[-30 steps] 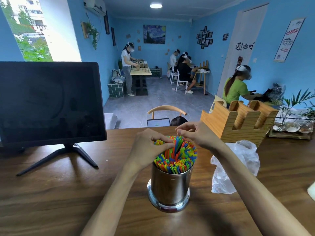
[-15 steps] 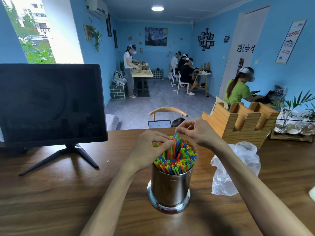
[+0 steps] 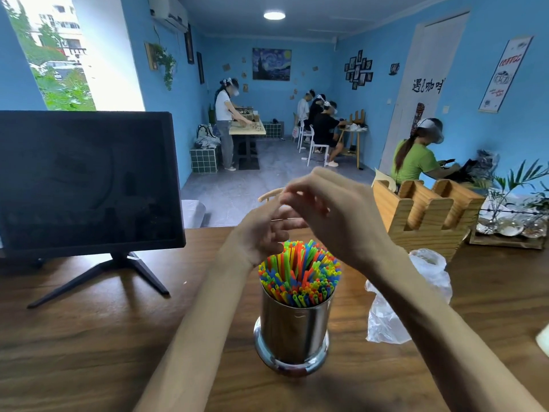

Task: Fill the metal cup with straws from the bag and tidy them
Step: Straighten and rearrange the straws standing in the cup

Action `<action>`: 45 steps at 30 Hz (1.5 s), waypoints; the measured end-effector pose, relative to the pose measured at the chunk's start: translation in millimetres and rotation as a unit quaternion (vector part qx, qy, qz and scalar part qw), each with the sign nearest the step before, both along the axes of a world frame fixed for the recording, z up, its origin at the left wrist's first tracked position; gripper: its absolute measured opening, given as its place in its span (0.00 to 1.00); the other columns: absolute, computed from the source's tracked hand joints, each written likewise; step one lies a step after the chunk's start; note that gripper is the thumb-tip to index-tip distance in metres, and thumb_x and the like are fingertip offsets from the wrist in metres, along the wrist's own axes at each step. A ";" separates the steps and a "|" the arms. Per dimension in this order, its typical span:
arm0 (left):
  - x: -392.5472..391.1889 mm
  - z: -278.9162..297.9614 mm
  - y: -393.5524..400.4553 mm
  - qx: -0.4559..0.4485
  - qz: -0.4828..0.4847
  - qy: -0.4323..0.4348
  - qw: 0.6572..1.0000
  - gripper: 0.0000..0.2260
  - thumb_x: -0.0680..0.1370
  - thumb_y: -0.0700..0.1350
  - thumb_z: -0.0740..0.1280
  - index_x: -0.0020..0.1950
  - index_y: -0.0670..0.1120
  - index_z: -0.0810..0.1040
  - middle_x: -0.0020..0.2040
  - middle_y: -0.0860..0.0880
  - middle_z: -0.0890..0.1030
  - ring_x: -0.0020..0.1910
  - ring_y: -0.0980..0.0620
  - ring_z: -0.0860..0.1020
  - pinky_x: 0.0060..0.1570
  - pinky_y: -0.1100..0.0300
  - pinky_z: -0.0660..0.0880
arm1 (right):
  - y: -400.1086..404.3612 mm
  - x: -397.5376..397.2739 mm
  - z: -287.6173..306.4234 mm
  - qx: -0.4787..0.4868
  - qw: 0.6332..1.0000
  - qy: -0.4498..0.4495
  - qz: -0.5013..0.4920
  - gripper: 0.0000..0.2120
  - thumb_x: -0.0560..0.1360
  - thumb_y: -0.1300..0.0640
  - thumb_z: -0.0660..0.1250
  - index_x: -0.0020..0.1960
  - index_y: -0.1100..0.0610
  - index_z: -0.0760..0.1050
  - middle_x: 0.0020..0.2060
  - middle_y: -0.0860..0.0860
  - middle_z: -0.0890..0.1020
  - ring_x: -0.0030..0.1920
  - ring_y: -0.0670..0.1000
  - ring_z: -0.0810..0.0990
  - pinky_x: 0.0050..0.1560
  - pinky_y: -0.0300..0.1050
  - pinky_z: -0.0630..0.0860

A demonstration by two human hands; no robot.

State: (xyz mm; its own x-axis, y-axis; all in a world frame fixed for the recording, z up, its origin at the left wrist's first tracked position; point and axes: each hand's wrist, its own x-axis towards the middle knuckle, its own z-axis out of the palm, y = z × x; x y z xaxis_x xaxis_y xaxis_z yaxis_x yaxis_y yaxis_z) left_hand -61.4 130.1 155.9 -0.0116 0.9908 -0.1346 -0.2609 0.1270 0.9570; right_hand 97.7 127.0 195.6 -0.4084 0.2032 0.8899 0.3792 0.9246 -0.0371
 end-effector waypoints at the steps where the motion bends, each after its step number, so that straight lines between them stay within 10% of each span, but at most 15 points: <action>1: -0.8 0.5 0.7 -0.007 -0.007 -0.034 0.999 0.16 0.85 0.52 0.60 0.41 0.49 0.79 0.31 0.53 0.79 0.21 0.61 0.66 0.16 0.71 0.56 | -3.8 0.3 -3.3 0.022 1.000 -0.008 0.001 0.10 0.79 0.54 0.68 0.48 0.60 0.84 0.39 0.51 0.84 0.34 0.47 0.76 0.34 0.43 0.73; 7: -9.5 1.7 5.4 0.001 -0.015 -0.165 0.986 0.12 0.69 0.47 0.76 0.50 0.44 0.84 0.36 0.49 0.85 0.26 0.57 0.81 0.22 0.66 0.75 | -5.7 13.2 -34.3 -0.025 0.995 -0.092 0.039 0.12 0.80 0.48 0.68 0.53 0.56 0.83 0.42 0.47 0.86 0.37 0.47 0.83 0.34 0.47 0.78; 11: -11.3 -1.8 5.1 0.096 0.073 0.009 0.993 0.12 0.71 0.52 0.75 0.46 0.44 0.86 0.40 0.47 0.87 0.33 0.54 0.85 0.30 0.65 0.79 | 9.3 22.6 -54.9 -0.192 0.977 -0.035 0.088 0.11 0.79 0.43 0.68 0.56 0.48 0.80 0.39 0.43 0.84 0.37 0.42 0.81 0.39 0.30 0.72; 16: -4.5 -13.7 3.9 0.224 0.130 0.192 0.946 0.06 0.81 0.44 0.71 0.45 0.49 0.86 0.38 0.48 0.87 0.36 0.51 0.86 0.33 0.63 0.80 | 41.1 15.3 -48.2 -0.302 0.946 0.091 0.072 0.05 0.79 0.50 0.71 0.55 0.44 0.78 0.43 0.45 0.85 0.39 0.47 0.83 0.40 0.53 0.81; 19: 2.3 -22.9 0.2 0.265 0.102 0.277 0.918 0.08 0.81 0.44 0.70 0.45 0.53 0.86 0.38 0.52 0.87 0.38 0.53 0.86 0.35 0.65 0.80 | 53.7 8.2 -28.9 -0.363 0.918 0.109 0.121 0.16 0.80 0.53 0.70 0.67 0.45 0.75 0.53 0.46 0.85 0.48 0.46 0.86 0.48 0.46 0.83; 26: 3.3 -34.0 -15.7 0.273 0.104 0.399 0.869 0.05 0.81 0.50 0.70 0.49 0.53 0.86 0.40 0.60 0.86 0.40 0.63 0.84 0.45 0.72 0.76 | 45.8 -0.8 -12.5 -0.317 0.932 0.090 0.151 0.22 0.80 0.58 0.71 0.68 0.39 0.73 0.49 0.53 0.86 0.40 0.55 0.86 0.36 0.49 0.84; 31: -1.4 -41.4 -20.6 0.259 0.094 0.478 0.834 0.06 0.80 0.50 0.71 0.50 0.52 0.88 0.36 0.72 0.80 0.45 0.73 0.77 0.43 0.76 0.67 | 40.9 3.4 -28.2 -0.288 0.951 0.059 0.095 0.11 0.78 0.59 0.73 0.60 0.52 0.83 0.45 0.50 0.86 0.39 0.46 0.86 0.41 0.44 0.83; 35: -4.4 -46.2 -22.8 0.232 0.085 0.448 0.859 0.07 0.78 0.52 0.73 0.55 0.55 0.87 0.49 0.59 0.86 0.54 0.63 0.81 0.59 0.55 0.76 | 38.9 7.4 -48.0 -0.263 0.962 0.034 0.062 0.09 0.76 0.59 0.75 0.55 0.52 0.85 0.43 0.43 0.85 0.43 0.40 0.83 0.45 0.33 0.77; 41: -1.8 -56.1 -26.1 0.228 0.134 0.379 0.886 0.10 0.78 0.48 0.73 0.59 0.56 0.82 0.52 0.61 0.85 0.55 0.66 0.80 0.60 0.58 0.77 | 37.0 11.6 -74.9 -0.300 0.953 0.020 0.046 0.09 0.76 0.55 0.76 0.55 0.49 0.82 0.44 0.44 0.86 0.48 0.43 0.84 0.48 0.53 0.80; 45: -1.5 -62.9 -25.5 0.233 0.152 0.342 0.898 0.19 0.75 0.41 0.75 0.59 0.59 0.74 0.54 0.59 0.83 0.54 0.65 0.81 0.56 0.62 0.77 | 35.5 12.9 -86.6 -0.299 0.953 -0.002 0.046 0.06 0.75 0.52 0.77 0.50 0.50 0.84 0.45 0.42 0.85 0.50 0.40 0.82 0.52 0.47 0.79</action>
State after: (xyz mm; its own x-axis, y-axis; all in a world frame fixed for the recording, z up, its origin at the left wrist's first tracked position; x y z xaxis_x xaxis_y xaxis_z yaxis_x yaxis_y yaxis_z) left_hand -62.9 104.6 92.9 -0.2134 0.8751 0.4344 0.4525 -0.3056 0.8378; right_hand 110.7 162.5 109.0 -0.4516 0.6372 0.6245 0.2981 0.7675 -0.5675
